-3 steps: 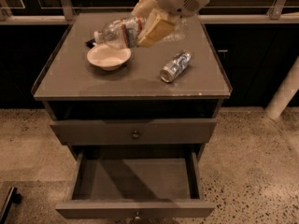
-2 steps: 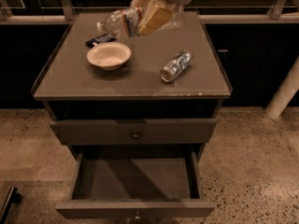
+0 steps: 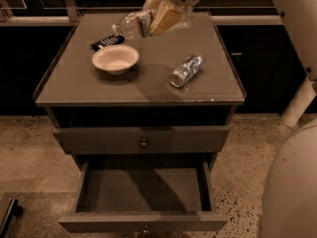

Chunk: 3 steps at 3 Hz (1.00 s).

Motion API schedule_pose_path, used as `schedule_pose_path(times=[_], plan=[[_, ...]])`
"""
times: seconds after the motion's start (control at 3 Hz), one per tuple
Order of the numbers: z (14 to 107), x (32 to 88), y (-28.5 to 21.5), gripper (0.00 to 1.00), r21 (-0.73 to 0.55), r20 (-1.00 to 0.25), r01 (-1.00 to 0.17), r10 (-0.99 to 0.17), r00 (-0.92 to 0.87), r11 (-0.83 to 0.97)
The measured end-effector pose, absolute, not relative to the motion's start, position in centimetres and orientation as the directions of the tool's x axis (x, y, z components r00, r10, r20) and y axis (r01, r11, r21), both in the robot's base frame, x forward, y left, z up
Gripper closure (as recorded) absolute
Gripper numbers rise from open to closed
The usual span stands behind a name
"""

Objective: Pick water bottle from middle drawer and place on counter

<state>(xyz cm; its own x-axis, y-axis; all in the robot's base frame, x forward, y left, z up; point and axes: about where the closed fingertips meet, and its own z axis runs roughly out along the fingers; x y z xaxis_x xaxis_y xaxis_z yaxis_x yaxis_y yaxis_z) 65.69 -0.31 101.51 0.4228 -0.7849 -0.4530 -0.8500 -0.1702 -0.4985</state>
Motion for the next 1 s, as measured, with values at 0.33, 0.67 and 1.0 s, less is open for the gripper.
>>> schedule_pose_path(times=[0.33, 0.67, 1.0], plan=[[98.9, 67.2, -0.7, 1.00, -0.468, -0.533, -0.875, -0.752, 0.389, -0.121], [96.2, 67.8, -1.1, 1.00, -0.433, -0.618, -0.899, -0.706, 0.347, -0.064], [94.0, 67.7, -1.4, 1.00, -0.397, -0.680, -0.917, -0.666, 0.307, -0.017]])
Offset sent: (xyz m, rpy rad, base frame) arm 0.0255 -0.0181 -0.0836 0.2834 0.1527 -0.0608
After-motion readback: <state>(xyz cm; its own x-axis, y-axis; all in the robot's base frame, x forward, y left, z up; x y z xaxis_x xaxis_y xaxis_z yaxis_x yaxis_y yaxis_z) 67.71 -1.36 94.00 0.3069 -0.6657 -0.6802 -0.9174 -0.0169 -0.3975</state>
